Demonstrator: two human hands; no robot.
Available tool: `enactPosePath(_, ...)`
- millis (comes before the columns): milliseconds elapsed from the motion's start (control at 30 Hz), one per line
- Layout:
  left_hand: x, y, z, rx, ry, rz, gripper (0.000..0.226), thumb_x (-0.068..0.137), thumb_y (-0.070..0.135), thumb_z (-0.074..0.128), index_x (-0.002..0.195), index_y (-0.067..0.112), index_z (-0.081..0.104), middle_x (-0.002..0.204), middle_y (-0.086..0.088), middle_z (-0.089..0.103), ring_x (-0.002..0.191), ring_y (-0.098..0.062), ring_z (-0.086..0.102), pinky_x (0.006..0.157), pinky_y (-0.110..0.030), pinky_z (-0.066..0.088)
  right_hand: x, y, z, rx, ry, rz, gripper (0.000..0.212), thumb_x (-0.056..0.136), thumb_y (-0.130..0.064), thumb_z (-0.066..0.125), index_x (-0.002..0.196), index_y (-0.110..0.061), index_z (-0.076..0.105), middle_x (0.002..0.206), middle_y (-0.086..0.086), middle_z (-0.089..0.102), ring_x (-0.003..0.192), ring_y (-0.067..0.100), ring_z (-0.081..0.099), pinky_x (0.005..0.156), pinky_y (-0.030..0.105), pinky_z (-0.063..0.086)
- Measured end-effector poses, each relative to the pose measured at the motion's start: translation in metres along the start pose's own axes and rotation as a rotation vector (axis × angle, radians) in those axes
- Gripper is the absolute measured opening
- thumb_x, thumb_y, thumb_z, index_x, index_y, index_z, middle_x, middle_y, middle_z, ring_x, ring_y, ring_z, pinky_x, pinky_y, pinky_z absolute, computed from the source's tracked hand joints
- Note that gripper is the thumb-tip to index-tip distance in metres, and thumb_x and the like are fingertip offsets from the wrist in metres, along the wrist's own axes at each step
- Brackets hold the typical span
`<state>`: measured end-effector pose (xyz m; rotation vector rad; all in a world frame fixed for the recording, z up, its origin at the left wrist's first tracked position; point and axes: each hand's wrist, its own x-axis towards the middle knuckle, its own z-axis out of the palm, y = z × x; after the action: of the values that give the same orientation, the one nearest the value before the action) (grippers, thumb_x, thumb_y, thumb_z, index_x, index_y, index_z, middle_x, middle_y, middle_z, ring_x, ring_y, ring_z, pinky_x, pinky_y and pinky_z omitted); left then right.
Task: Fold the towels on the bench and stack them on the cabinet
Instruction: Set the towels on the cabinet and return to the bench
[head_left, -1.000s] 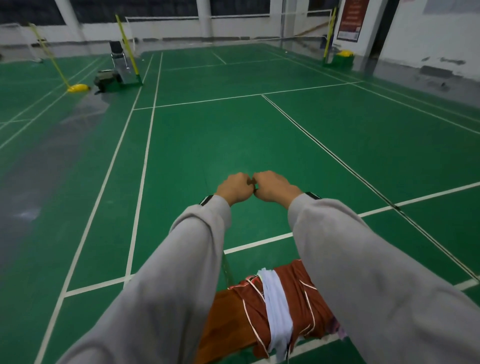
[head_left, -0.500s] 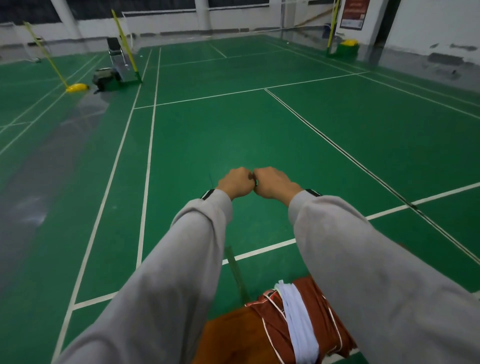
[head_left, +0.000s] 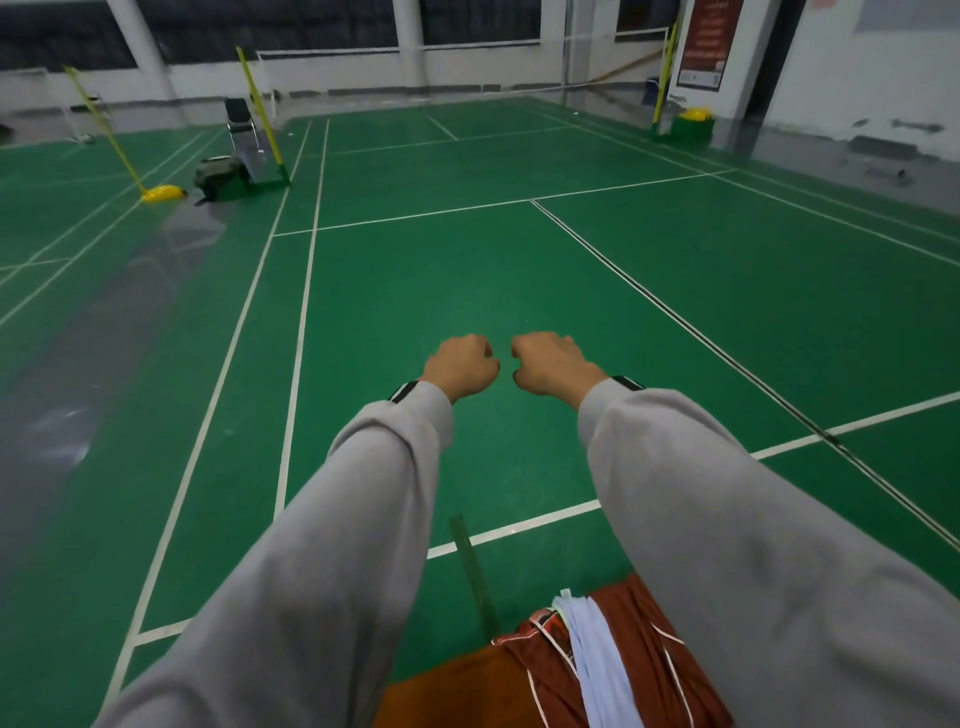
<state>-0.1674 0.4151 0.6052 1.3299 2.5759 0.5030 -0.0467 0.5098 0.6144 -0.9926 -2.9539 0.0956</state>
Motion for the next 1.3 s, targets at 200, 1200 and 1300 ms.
enactPosePath(200, 0.015, 0.001, 0.0, 0.019, -0.033, 0.002, 0.035, 0.095, 0.034, 0.056, 0.123, 0.017, 0.067, 0.123, -0.012, 0.069, 0.112, -0.033, 0.064, 0.097, -0.042, 0.053, 0.004, 0.014, 0.0, 0.001, 0.042, -0.043, 0.037, 0.092, -0.025, 0.06, 0.128, -0.017, 0.06, 0.127, 0.011, 0.064, 0.12, 0.033, 0.057, 0.101, 0.045, 0.042)
enactPosePath(1200, -0.019, -0.032, 0.042, -0.034, 0.068, -0.171, 0.042, 0.093, 0.029, 0.056, 0.132, 0.017, 0.064, 0.129, -0.015, 0.067, 0.119, -0.034, 0.062, 0.101, -0.043, 0.052, -0.001, -0.022, 0.04, 0.077, -0.015, -0.186, 0.044, 0.09, -0.023, 0.058, 0.134, -0.02, 0.059, 0.133, 0.008, 0.063, 0.125, 0.032, 0.056, 0.104, 0.046, 0.042)
enactPosePath(1300, -0.03, -0.042, 0.073, -0.033, 0.062, -0.167, 0.041, 0.094, 0.029, 0.056, 0.132, 0.019, 0.065, 0.13, -0.014, 0.067, 0.119, -0.034, 0.062, 0.101, -0.043, 0.052, -0.01, -0.021, 0.073, 0.055, -0.006, -0.201, 0.046, 0.09, -0.024, 0.059, 0.136, -0.021, 0.057, 0.133, 0.009, 0.062, 0.126, 0.032, 0.055, 0.105, 0.045, 0.041)
